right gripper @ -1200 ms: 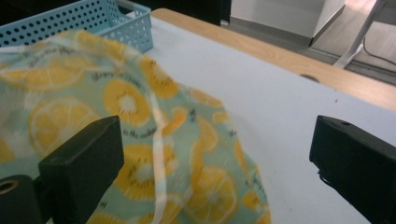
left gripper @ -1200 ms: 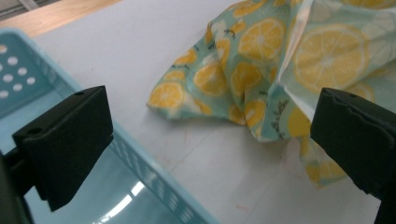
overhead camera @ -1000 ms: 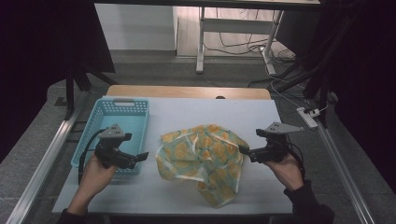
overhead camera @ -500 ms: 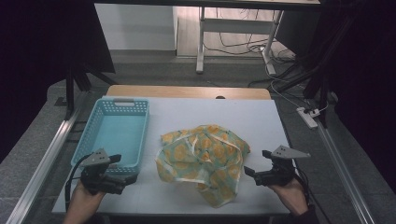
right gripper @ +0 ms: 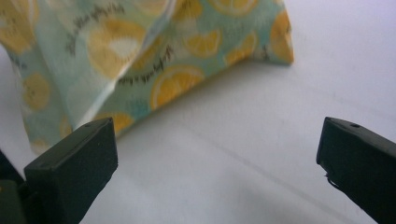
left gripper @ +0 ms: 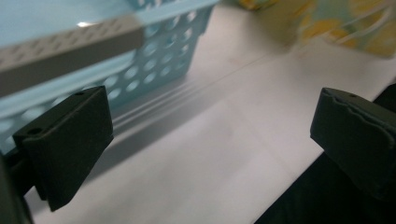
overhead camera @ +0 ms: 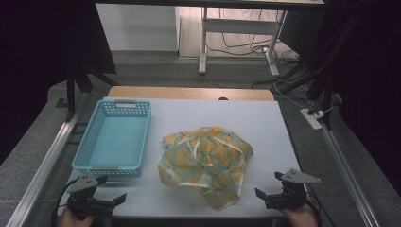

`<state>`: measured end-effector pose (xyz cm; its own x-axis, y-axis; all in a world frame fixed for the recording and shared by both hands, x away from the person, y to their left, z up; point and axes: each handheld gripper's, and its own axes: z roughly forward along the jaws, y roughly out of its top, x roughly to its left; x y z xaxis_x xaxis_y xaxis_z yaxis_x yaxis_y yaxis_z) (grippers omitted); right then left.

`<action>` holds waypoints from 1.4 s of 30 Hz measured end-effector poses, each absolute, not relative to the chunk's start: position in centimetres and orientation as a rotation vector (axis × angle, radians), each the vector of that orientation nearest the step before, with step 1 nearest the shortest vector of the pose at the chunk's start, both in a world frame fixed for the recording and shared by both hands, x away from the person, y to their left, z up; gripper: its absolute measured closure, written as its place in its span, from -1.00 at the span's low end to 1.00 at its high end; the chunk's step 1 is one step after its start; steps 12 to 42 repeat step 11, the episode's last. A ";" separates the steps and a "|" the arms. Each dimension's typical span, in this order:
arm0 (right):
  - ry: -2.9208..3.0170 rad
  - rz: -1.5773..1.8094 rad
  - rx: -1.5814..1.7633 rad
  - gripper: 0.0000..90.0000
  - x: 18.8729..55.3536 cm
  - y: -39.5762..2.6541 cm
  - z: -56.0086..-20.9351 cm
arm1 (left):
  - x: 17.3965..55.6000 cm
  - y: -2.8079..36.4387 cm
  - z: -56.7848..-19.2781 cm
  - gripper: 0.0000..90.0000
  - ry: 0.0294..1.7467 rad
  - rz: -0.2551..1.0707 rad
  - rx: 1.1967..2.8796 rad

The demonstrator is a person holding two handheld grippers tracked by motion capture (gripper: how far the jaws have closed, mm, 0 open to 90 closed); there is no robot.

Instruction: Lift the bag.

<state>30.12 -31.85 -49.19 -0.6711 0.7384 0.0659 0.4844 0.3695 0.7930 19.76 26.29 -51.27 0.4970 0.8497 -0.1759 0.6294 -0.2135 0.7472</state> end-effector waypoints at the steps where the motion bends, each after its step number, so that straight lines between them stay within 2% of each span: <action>1: 2.344 1.185 1.088 -1.00 29.9 -32.0 -49.4 | 19.7 26.3 -51.4 -1.00 1.231 0.354 1.949; 9: 2.366 1.131 1.100 -1.00 29.4 -32.2 -49.8 | 19.1 26.7 -52.0 -1.00 1.300 0.366 1.973; 42: 2.377 1.117 1.099 -1.00 29.5 -32.1 -49.9 | 19.2 26.8 -51.9 -1.00 1.300 0.358 1.967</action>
